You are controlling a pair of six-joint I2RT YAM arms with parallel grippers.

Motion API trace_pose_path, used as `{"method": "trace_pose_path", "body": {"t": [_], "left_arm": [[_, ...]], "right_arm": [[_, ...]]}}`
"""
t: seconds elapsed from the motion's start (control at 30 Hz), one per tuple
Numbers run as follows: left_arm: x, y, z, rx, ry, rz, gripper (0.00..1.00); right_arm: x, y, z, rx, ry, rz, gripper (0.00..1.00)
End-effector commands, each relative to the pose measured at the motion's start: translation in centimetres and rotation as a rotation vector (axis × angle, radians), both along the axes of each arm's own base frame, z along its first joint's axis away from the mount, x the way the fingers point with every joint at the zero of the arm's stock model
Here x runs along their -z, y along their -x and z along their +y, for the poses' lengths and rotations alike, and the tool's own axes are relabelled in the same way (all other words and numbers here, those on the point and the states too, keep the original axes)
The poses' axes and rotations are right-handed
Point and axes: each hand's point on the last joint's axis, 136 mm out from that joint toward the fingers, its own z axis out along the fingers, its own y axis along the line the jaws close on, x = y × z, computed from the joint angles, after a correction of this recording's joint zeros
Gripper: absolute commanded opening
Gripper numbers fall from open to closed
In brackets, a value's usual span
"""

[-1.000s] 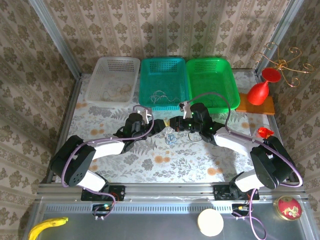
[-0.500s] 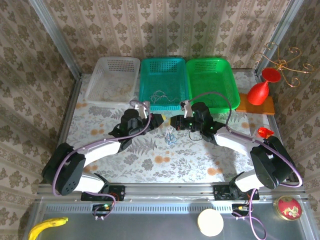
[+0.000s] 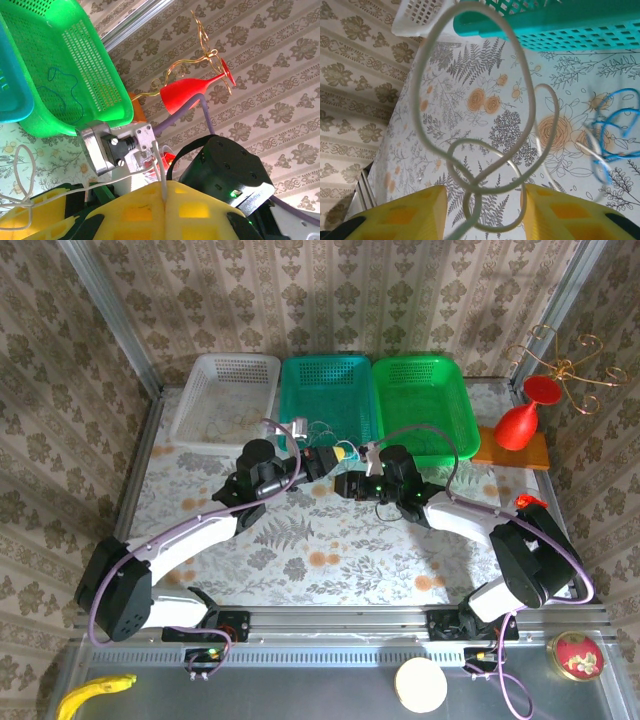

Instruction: Untangle the cables

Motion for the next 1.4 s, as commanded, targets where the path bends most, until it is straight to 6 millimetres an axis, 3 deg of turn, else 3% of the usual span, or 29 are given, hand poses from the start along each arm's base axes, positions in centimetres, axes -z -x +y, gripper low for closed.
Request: {"method": "trace_pose_path", "body": {"t": [0.0, 0.23, 0.57, 0.63, 0.73, 0.9, 1.0, 1.37], "left_arm": [[-2.2, 0.5, -0.3, 0.026, 0.027, -0.052, 0.00], [-3.9, 1.0, -0.4, 0.034, 0.059, -0.068, 0.00], [-8.0, 1.7, 0.0, 0.039, 0.136, -0.107, 0.00], [-9.0, 1.9, 0.1, 0.042, 0.151, -0.121, 0.00], [-10.2, 2.1, 0.4, 0.044, 0.161, -0.141, 0.00], [-12.5, 2.1, 1.2, 0.031, 0.163, -0.194, 0.00], [-13.9, 1.7, 2.0, 0.017, 0.167, -0.223, 0.00], [-21.0, -0.5, 7.3, -0.097, 0.154, -0.381, 0.00]], "right_arm": [[-1.7, -1.1, 0.6, 0.004, -0.027, -0.054, 0.48], [-0.3, -2.0, 0.0, 0.056, 0.012, -0.057, 0.51], [2.6, -4.2, -0.3, 0.131, 0.047, -0.061, 0.51], [3.5, -4.5, -0.1, 0.131, 0.047, -0.053, 0.44], [4.7, -4.4, 0.1, 0.123, 0.046, -0.032, 0.26], [6.2, -3.3, -0.5, 0.128, 0.050, -0.003, 0.15], [6.8, -2.6, -0.8, 0.125, 0.051, 0.012, 0.00], [9.1, -1.0, -1.9, 0.134, 0.069, 0.053, 0.00]]}}
